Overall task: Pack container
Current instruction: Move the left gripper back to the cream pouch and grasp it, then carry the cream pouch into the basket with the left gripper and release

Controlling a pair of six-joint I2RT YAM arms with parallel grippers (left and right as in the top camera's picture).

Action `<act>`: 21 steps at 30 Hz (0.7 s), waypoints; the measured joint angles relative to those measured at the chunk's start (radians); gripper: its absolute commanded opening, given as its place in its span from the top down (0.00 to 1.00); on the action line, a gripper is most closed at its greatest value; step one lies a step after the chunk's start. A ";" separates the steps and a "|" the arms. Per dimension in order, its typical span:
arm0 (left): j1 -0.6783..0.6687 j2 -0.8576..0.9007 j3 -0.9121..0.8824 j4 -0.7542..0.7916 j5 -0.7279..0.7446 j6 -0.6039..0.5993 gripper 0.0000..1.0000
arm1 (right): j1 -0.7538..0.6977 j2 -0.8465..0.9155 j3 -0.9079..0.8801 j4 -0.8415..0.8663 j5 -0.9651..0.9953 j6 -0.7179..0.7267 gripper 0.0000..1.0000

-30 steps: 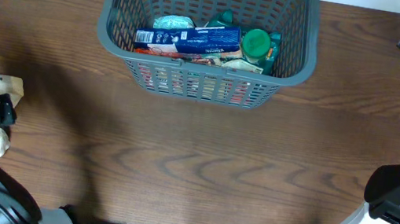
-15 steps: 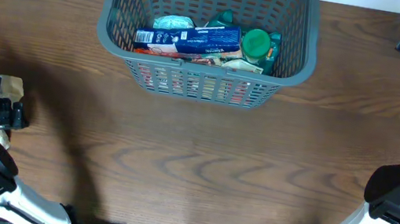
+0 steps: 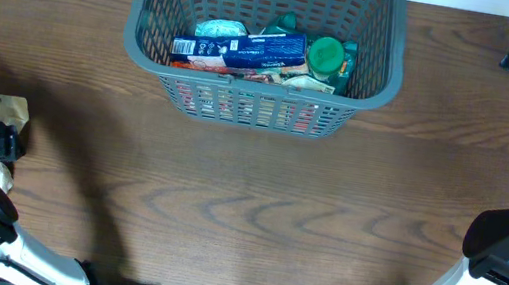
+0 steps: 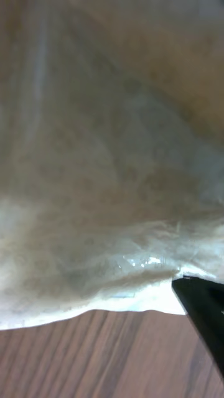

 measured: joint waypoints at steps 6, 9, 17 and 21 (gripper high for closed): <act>0.005 0.005 0.000 -0.008 -0.005 0.000 0.52 | 0.000 0.000 0.000 -0.002 0.000 0.000 0.01; 0.005 0.005 0.000 -0.016 -0.007 -0.022 0.67 | 0.000 0.000 0.000 -0.002 0.000 0.000 0.01; -0.022 -0.016 0.003 -0.079 0.001 -0.052 0.94 | 0.000 0.000 0.000 -0.002 0.000 -0.019 0.01; -0.088 -0.051 0.003 -0.117 0.016 -0.060 0.94 | 0.000 0.000 0.000 -0.002 0.000 -0.032 0.01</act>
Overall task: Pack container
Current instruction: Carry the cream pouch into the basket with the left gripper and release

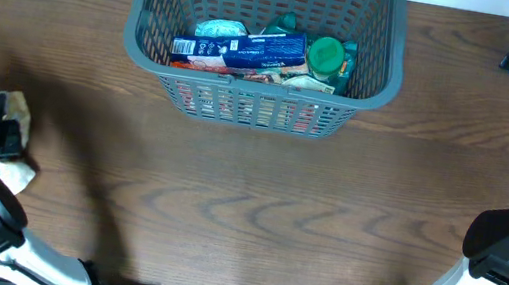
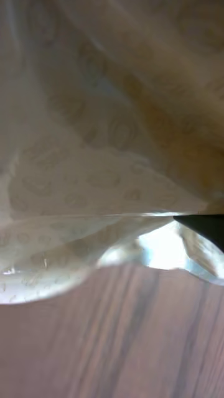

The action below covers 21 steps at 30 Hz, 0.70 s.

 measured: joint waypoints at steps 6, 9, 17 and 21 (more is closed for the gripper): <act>-0.131 -0.132 0.117 -0.144 0.016 -0.098 0.94 | 0.000 0.000 0.000 0.000 0.000 -0.023 0.01; -0.197 -0.179 0.294 -0.304 0.027 -0.156 0.94 | 0.000 0.000 0.000 0.000 0.000 -0.041 0.01; -0.462 -0.195 0.851 -0.558 0.038 -0.254 0.95 | 0.000 0.000 0.000 0.000 0.000 -0.059 0.01; -0.642 -0.200 1.019 -0.489 0.041 -0.207 0.94 | 0.000 0.000 0.000 0.000 0.000 -0.060 0.01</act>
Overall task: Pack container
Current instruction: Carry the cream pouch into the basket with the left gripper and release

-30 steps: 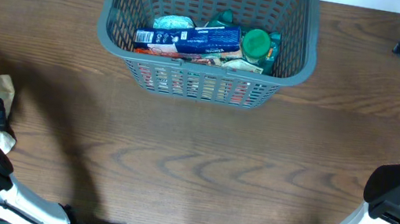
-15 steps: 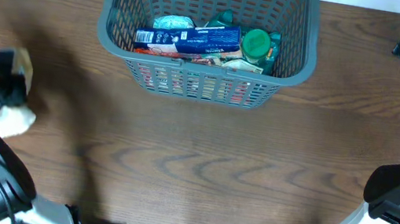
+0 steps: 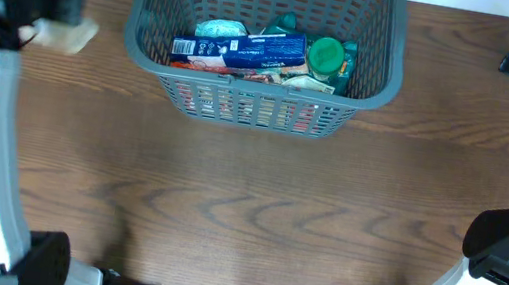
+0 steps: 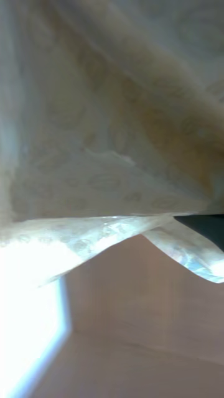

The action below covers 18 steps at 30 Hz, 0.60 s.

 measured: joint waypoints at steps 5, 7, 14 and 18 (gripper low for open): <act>-0.192 0.001 0.031 0.154 0.011 0.170 0.94 | 0.000 0.000 0.000 0.000 0.000 0.000 0.01; -0.244 0.023 0.032 0.212 0.016 0.226 0.94 | 0.000 0.000 0.000 0.000 0.000 0.000 0.01; -0.367 0.218 0.034 0.293 0.042 0.475 0.94 | 0.000 0.000 0.000 0.000 0.000 0.000 0.01; -0.400 0.373 0.034 0.290 0.046 0.565 0.94 | 0.000 0.000 0.000 -0.014 0.000 0.000 0.01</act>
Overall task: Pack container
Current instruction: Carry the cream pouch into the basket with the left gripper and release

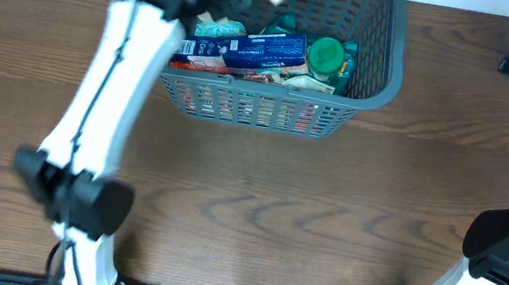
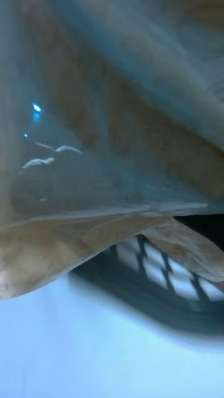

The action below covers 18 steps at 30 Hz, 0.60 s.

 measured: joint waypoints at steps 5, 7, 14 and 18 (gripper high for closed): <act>-0.006 0.143 0.000 -0.052 0.000 0.044 0.94 | 0.000 0.000 0.000 -0.010 0.000 0.000 0.01; -0.006 0.176 -0.001 -0.078 0.000 0.048 0.93 | 0.000 0.000 0.000 -0.010 0.000 0.000 0.01; -0.006 0.222 -0.006 -0.123 -0.001 0.045 0.68 | 0.000 0.000 0.000 -0.009 0.000 0.000 0.01; 0.000 0.228 -0.016 -0.123 -0.001 0.030 0.24 | 0.000 0.000 0.000 -0.009 0.000 0.000 0.01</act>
